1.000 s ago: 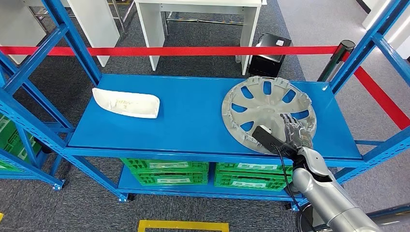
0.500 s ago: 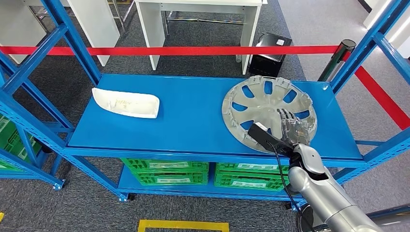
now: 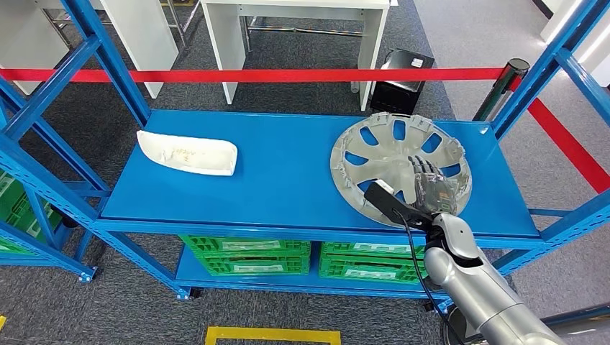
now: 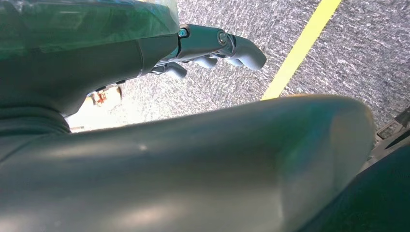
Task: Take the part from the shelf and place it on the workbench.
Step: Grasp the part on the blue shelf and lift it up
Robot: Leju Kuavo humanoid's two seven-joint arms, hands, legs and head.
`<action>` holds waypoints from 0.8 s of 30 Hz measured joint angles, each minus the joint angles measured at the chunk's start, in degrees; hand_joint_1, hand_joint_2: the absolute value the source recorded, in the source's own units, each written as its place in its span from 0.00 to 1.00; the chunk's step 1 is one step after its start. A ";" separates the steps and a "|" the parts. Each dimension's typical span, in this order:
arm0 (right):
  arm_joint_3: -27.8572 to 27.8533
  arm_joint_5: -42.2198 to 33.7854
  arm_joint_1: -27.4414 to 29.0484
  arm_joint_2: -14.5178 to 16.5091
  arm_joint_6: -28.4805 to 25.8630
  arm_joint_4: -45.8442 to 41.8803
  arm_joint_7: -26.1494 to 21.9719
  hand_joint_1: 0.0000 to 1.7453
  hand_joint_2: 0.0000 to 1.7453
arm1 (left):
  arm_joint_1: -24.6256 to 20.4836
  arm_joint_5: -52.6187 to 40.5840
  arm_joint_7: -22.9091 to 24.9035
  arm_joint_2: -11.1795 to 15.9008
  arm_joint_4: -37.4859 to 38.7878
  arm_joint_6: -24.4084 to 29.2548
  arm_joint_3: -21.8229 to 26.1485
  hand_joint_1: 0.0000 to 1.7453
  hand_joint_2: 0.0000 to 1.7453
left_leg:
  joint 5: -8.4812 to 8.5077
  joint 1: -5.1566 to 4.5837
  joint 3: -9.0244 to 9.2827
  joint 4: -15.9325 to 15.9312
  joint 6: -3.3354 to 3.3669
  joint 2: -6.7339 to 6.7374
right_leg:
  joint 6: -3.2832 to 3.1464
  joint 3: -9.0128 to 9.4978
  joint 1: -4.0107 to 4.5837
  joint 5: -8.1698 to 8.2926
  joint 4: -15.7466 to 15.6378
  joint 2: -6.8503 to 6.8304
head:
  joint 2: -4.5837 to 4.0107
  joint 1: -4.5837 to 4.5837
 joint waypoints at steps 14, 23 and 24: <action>-0.13 -4.98 -0.04 2.59 0.54 4.35 -4.69 0.00 0.00 | -0.47 -0.98 0.11 0.01 0.00 0.09 -0.02 0.00 0.00 | 0.00 0.00 0.00 -0.01 0.00 0.00 | 0.00 -0.02 0.00 0.00 0.00 0.00 | 0.00 0.00; -0.13 -6.71 -0.17 4.78 -0.02 9.27 -6.88 0.00 0.00 | -0.56 -1.25 0.36 0.06 0.00 -0.03 -0.01 0.00 0.00 | 0.00 0.00 -0.01 -0.02 0.00 0.00 | -0.01 -0.02 0.00 -0.01 0.00 0.00 | 0.00 0.00; -0.13 -6.76 -0.21 4.98 0.02 9.84 -6.85 0.00 0.00 | -0.56 -1.26 0.37 0.07 0.00 -0.03 -0.02 0.00 0.00 | 0.00 0.00 -0.01 -0.02 0.00 0.00 | -0.01 -0.02 0.00 -0.01 0.00 0.00 | 0.00 0.00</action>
